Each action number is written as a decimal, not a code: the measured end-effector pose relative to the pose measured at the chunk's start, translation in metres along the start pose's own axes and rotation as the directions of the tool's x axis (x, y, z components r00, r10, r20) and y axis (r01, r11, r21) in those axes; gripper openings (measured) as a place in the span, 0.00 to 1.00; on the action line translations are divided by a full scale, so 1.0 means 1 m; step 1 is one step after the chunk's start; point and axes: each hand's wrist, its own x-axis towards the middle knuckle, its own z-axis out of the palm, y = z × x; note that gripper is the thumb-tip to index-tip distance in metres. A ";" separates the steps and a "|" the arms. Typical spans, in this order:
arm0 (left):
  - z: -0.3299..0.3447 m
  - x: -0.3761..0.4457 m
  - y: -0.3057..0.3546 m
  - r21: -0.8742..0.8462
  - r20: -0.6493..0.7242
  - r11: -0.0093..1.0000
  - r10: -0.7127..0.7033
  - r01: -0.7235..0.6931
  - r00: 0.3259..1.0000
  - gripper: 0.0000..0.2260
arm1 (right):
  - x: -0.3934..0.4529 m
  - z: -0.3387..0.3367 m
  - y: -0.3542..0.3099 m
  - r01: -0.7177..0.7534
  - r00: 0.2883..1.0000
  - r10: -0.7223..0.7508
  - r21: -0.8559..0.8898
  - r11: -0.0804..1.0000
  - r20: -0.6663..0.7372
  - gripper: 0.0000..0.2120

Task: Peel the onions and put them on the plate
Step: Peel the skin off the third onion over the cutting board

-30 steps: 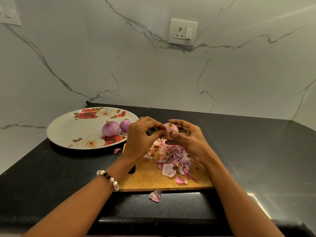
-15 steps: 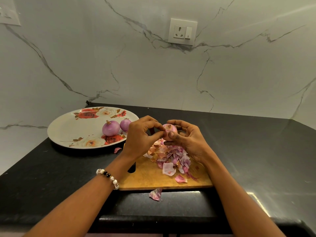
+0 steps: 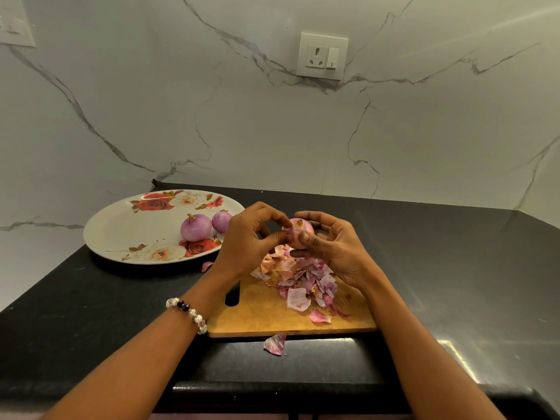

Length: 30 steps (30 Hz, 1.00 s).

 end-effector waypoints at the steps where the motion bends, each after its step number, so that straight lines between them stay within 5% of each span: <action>1: 0.000 0.000 0.000 -0.002 -0.014 1.000 0.008 -0.008 1.000 0.07 | 0.000 0.000 0.000 0.000 1.000 0.000 -0.003 1.000 0.001 0.21; 12: 0.003 -0.004 0.002 0.067 -0.069 0.997 0.045 -0.041 0.997 0.05 | 0.000 -0.001 0.003 -0.003 1.000 0.003 -0.045 0.999 -0.007 0.21; 25: 0.008 -0.003 -0.002 0.196 0.061 0.980 -0.031 0.018 0.998 0.05 | 0.000 -0.001 0.005 -0.011 0.999 0.014 -0.077 0.997 0.041 0.22; 30: 0.009 -0.002 -0.001 0.119 0.074 0.992 -0.043 0.034 0.996 0.07 | -0.002 0.003 0.000 -0.029 0.999 0.030 -0.033 0.999 0.013 0.20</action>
